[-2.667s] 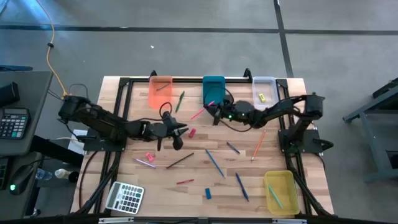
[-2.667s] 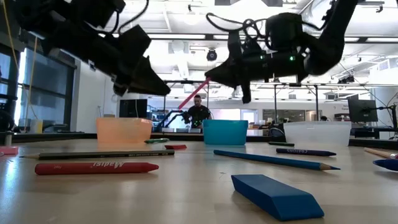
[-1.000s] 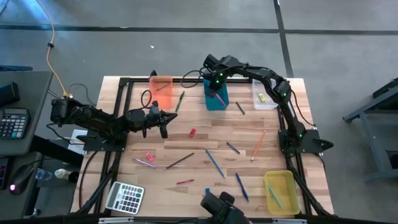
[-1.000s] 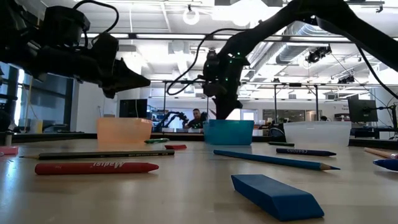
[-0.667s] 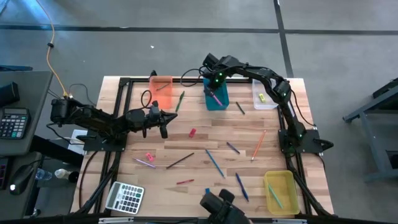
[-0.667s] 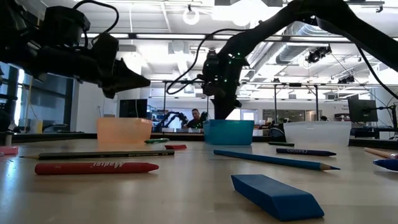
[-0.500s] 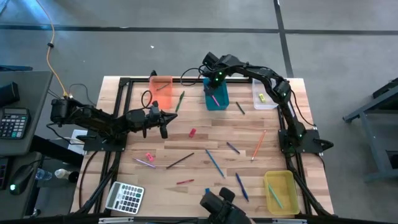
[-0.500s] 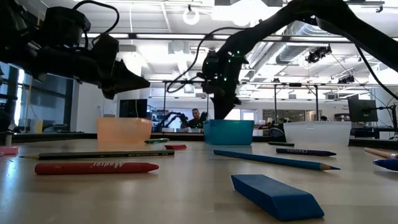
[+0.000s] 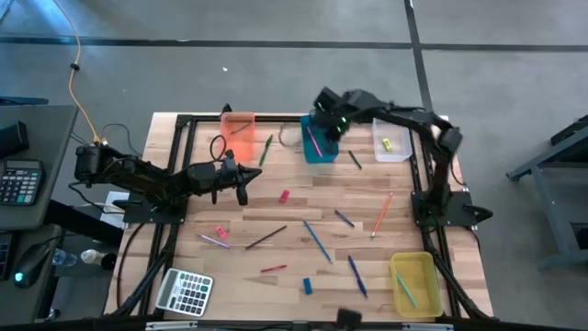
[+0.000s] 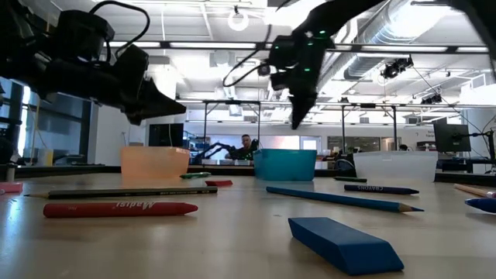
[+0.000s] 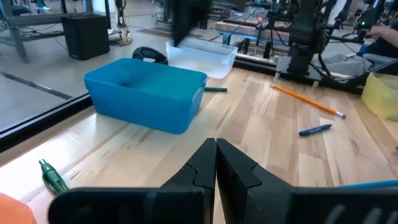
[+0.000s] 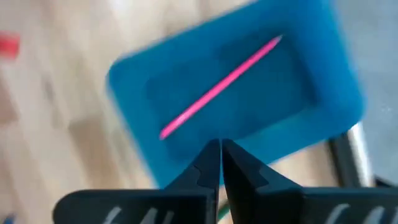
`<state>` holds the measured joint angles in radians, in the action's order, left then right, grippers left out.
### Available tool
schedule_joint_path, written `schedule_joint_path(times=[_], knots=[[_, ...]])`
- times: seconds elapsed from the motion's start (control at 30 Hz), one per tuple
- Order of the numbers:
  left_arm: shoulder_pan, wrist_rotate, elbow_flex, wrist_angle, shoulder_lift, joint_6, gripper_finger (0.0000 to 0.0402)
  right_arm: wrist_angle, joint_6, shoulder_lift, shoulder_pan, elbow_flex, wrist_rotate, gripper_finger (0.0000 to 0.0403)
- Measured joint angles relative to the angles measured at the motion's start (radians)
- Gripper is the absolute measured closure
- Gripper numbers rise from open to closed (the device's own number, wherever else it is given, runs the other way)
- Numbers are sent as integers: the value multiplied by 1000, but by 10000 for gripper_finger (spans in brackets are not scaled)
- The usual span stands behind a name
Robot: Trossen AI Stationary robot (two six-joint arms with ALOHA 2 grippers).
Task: Sort crayons/erasers/pens/pencils in bins
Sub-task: Adjust the blue bin
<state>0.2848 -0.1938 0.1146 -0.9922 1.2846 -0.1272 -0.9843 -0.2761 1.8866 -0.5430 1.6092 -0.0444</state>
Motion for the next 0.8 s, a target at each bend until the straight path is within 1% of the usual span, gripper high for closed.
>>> schedule_joint_path(times=[0.1,0.17,0.27,0.33,0.43,0.5,0.6,0.8], knots=[[1,-1,0,2,0,0,401,101,8,-118,51,-212,-13,401],[4,-1,0,2,0,0,401,188,10,-192,92,-328,-13,400],[14,-2,0,1,0,0,401,319,29,-260,149,-449,-12,402],[22,-2,0,2,0,-1,401,391,46,-267,175,-501,-13,402],[33,-1,0,2,0,-1,401,489,54,-243,194,-532,-6,403],[38,-1,0,1,0,-5,401,524,58,-216,193,-532,22,403],[39,-1,0,1,0,-11,401,537,66,-171,178,-504,45,403],[39,-1,0,1,0,-18,401,571,70,-101,164,-464,45,403]])
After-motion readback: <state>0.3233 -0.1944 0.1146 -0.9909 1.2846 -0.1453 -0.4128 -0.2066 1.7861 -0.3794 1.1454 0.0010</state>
